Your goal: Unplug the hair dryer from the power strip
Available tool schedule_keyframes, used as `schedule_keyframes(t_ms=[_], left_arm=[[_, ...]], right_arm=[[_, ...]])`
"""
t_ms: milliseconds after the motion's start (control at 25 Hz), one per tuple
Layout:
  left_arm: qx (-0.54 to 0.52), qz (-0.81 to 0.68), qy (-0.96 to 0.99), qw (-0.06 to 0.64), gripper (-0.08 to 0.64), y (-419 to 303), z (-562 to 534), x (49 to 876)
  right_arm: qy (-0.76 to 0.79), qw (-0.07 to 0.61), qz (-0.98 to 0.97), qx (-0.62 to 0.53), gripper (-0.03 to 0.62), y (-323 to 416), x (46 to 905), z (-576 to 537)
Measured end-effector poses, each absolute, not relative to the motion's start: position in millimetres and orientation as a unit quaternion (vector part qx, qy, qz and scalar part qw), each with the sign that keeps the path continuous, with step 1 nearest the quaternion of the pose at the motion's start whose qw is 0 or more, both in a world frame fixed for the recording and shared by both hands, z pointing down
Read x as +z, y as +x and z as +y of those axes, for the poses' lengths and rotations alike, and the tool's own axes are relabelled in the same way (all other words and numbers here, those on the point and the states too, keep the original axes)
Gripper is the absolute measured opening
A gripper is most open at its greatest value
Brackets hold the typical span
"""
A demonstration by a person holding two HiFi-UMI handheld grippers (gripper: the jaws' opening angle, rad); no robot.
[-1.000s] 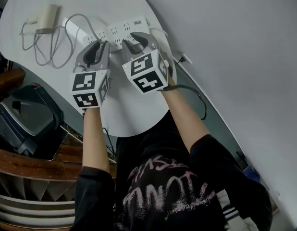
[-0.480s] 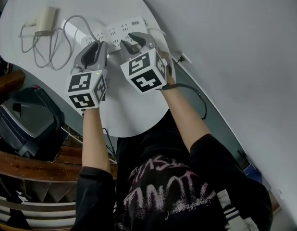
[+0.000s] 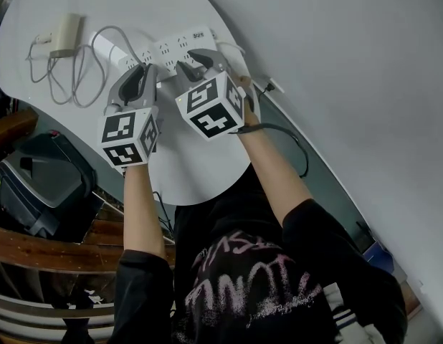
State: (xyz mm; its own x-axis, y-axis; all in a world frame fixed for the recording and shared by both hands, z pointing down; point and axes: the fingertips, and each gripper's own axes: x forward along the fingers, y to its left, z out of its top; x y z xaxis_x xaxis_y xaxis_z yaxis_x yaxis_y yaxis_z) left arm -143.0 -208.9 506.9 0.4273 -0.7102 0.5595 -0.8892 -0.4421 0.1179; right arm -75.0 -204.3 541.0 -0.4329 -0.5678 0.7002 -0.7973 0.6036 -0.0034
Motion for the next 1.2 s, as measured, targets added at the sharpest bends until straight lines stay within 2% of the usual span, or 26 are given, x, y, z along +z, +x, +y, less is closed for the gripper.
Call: schedule_keyframes(t_ms=[160, 320, 1200], left_arm=[[0.222, -0.485, 0.822, 0.201, 0.052, -142, -205, 507], [0.176, -0.489, 0.831, 0.199, 0.051, -142, -218, 483], [0.179, -0.501, 0.825, 0.191, 0.052, -154, -208, 479]], right_arm=[[0.414, 0.334, -0.830, 0.169, 0.127, -74, 541, -204], [0.412, 0.333, -0.831, 0.170, 0.127, -74, 540, -204], [0.408, 0.306, -0.846, 0.157, 0.118, -74, 538, -203]])
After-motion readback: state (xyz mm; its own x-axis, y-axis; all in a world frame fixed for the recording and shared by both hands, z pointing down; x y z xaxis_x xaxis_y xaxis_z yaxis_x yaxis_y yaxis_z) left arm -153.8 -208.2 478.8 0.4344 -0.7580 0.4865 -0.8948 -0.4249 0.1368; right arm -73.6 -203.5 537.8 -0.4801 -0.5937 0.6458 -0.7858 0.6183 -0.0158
